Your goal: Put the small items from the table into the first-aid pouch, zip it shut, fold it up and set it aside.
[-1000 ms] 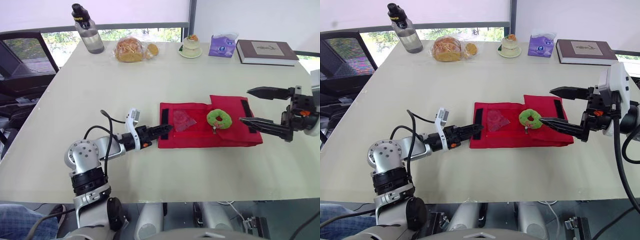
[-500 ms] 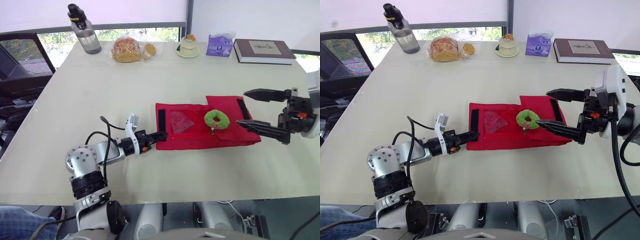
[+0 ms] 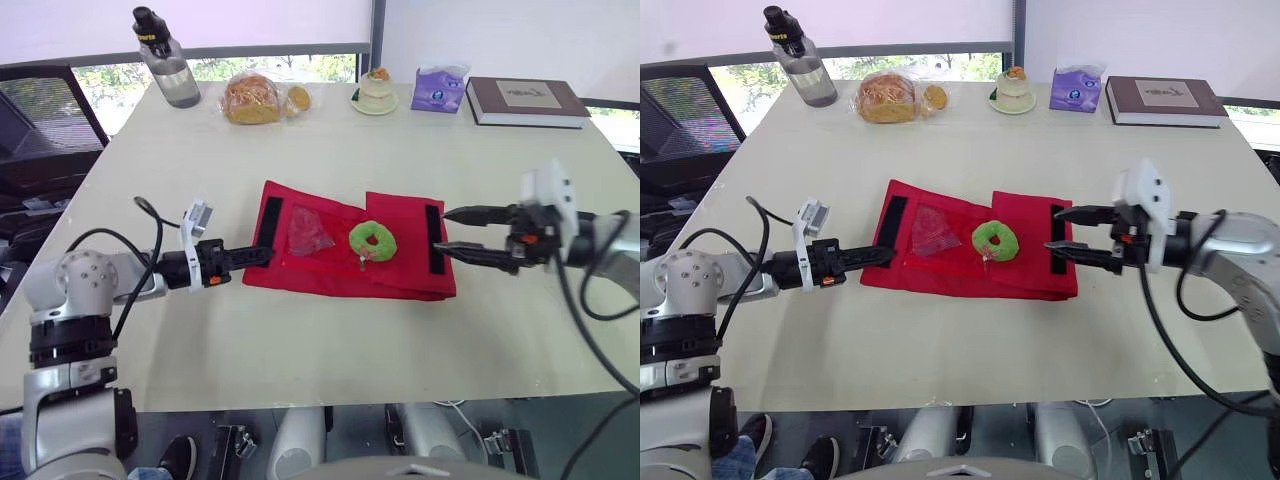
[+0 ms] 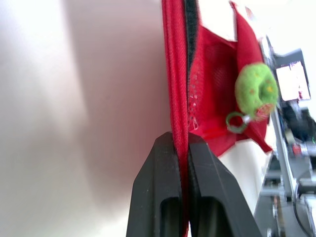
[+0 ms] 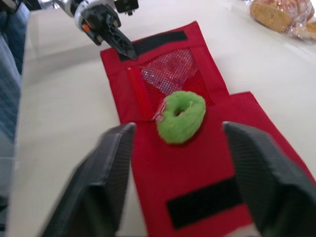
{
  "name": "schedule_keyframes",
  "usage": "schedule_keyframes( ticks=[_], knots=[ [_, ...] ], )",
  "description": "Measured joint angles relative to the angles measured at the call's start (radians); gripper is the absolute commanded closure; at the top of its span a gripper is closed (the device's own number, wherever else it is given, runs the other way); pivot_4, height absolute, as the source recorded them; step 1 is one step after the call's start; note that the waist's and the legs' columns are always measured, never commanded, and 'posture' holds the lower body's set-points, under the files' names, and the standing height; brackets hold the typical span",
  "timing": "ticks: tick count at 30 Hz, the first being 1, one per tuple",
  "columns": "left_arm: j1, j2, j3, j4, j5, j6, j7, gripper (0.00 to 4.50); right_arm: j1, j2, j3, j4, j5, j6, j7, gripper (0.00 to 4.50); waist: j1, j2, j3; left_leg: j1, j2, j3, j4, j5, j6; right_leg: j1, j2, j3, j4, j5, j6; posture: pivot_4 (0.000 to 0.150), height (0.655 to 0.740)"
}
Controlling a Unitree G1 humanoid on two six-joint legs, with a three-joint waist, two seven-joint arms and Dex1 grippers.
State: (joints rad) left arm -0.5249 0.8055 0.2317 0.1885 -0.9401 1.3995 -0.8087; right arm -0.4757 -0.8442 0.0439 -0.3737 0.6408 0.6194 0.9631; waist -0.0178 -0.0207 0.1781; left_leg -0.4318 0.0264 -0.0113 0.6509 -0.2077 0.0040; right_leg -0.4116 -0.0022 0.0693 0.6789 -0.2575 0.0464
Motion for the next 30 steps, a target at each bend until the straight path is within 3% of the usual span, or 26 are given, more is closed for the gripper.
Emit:
schedule_keyframes(
  ticks=[3,4,13,23,30],
  knots=[
    [-0.067,0.007,-0.062,0.011,0.018,-0.016,-0.063,4.50,-0.097,0.117,0.129,0.118,-0.125,-0.088,0.011,4.36,0.000,0.000,0.000,-0.001,-0.001,0.000,0.000,0.000,0.000,0.000,0.001,-0.001,0.000,0.000,0.000,0.150,0.7400],
    [-0.094,0.006,-0.084,0.010,0.021,-0.025,-0.085,4.50,-0.116,0.157,0.174,0.163,-0.167,-0.124,0.014,4.44,0.003,0.000,0.000,0.000,-0.001,-0.001,0.000,0.000,0.000,0.000,0.001,-0.001,0.000,0.000,0.000,0.150,0.7400],
    [-0.150,-0.014,-0.115,-0.051,0.007,-0.019,-0.166,4.50,-0.170,0.255,0.322,0.514,-0.446,-0.390,0.054,4.44,0.003,-0.001,0.000,-0.001,-0.002,-0.001,0.000,0.000,0.000,0.000,0.000,-0.001,0.000,0.000,0.000,0.150,0.7400],
    [-0.337,-0.251,-0.196,-0.098,-0.030,-0.008,-0.162,4.50,-0.201,0.372,0.331,0.663,-0.542,-0.518,0.078,4.44,-0.028,-0.003,-0.001,0.004,-0.001,-0.002,0.001,0.001,0.000,0.004,0.002,-0.001,0.002,0.002,0.000,0.150,0.7400],
    [-0.382,-0.380,-0.296,-0.025,0.056,-0.109,-0.188,4.50,-0.165,0.425,0.259,0.678,-0.531,-0.516,0.052,4.44,-0.031,-0.003,-0.001,0.006,-0.001,-0.001,0.001,0.001,0.000,0.004,0.003,0.000,0.003,0.002,0.000,0.150,0.7400]
  ],
)
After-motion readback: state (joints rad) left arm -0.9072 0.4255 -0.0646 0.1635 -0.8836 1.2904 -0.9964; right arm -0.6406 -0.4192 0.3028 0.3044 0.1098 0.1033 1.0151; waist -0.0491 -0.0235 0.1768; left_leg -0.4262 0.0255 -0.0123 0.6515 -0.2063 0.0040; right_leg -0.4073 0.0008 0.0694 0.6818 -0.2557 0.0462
